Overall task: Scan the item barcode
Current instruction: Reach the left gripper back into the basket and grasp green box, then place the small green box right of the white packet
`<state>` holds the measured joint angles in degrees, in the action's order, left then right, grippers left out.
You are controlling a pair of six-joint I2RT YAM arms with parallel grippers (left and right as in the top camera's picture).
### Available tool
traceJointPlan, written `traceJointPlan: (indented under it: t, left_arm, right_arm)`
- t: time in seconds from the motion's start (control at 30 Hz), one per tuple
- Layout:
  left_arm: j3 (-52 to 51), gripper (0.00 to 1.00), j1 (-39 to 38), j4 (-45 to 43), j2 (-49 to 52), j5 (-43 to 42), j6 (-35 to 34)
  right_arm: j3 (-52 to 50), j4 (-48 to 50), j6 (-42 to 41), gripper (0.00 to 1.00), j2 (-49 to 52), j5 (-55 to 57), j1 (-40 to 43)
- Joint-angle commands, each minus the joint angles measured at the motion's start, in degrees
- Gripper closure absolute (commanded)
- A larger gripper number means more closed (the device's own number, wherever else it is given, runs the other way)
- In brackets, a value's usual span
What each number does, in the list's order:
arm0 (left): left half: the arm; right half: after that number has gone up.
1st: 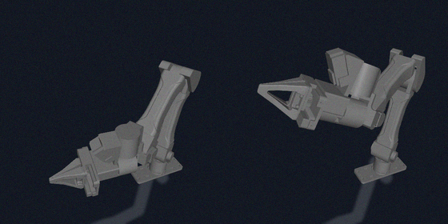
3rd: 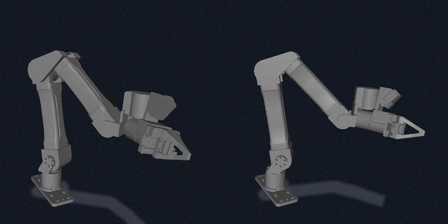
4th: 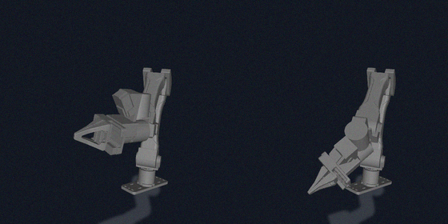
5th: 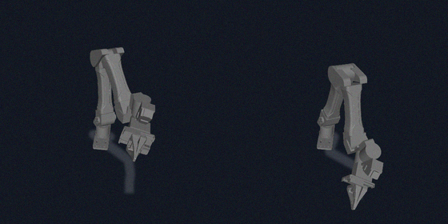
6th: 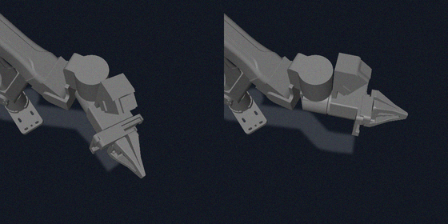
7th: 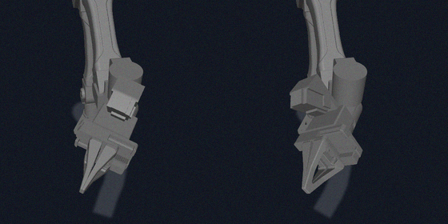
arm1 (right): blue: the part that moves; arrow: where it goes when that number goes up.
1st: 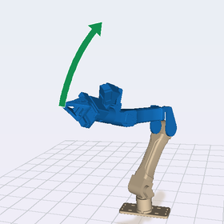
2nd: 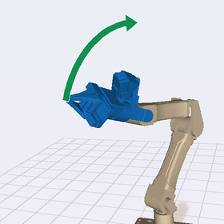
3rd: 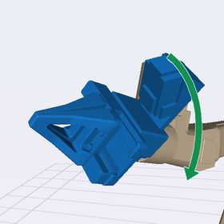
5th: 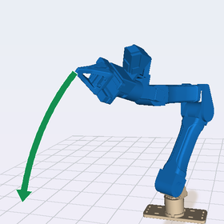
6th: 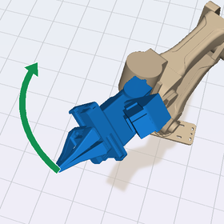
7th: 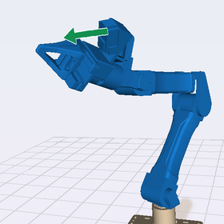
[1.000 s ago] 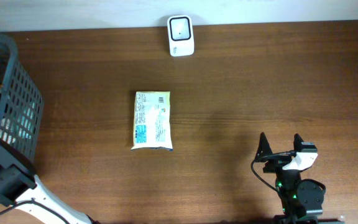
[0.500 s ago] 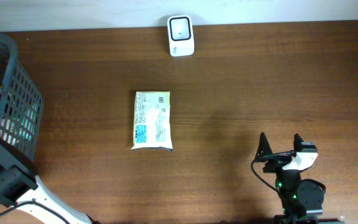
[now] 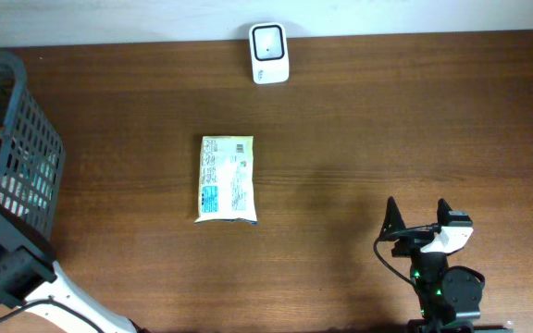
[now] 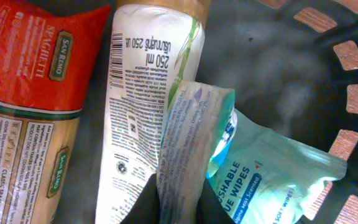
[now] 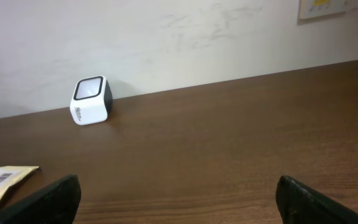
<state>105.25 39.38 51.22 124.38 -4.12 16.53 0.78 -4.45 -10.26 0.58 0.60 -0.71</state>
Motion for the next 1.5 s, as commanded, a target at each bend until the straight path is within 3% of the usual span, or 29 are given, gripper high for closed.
traceJointPlan:
  t: [0.0, 0.27, 0.57, 0.73, 0.87, 1.0, 1.3, 1.47]
  left_arm:
    - [-0.2, 1.0, -0.3, 0.2, -0.5, -1.1, -0.2]
    - [3.9, 1.0, -0.3, 1.2, -3.2, -1.0, -2.6]
    - [10.8, 1.0, -0.3, 2.6, -17.9, -1.4, -13.8]
    - [10.8, 1.0, -2.2, 8.8, -27.6, -20.9, -15.1]
    - [9.6, 1.0, -12.7, 19.8, -28.5, -21.3, -15.2]
    - [0.9, 1.0, -28.7, 20.7, -28.5, -15.1, -15.3]
    - [-24.0, 1.0, -60.7, -3.3, -28.3, 3.6, -25.8]
    - [-34.0, 1.0, -71.9, -19.3, -26.5, 10.2, -30.4]
  right_arm:
    - [-0.5, -0.1, 0.2, 0.01, -0.3, 0.1, -0.4]
    - [-0.5, -0.1, 0.2, 0.01, -0.3, 0.1, -0.4]
    - [-0.5, -0.1, 0.2, 0.02, -0.3, 0.1, -0.4]
    - [-0.5, -0.1, 0.2, 0.02, -0.3, 0.1, -0.4]
    - [-0.5, -0.1, 0.2, 0.01, -0.3, 0.1, -0.4]
    - [-0.5, -0.1, 0.2, 0.02, -0.3, 0.1, -0.4]
    - [-0.5, -0.1, 0.2, 0.01, -0.3, 0.1, -0.4]
    - [-0.5, -0.1, 0.2, 0.01, -0.3, 0.1, -0.4]
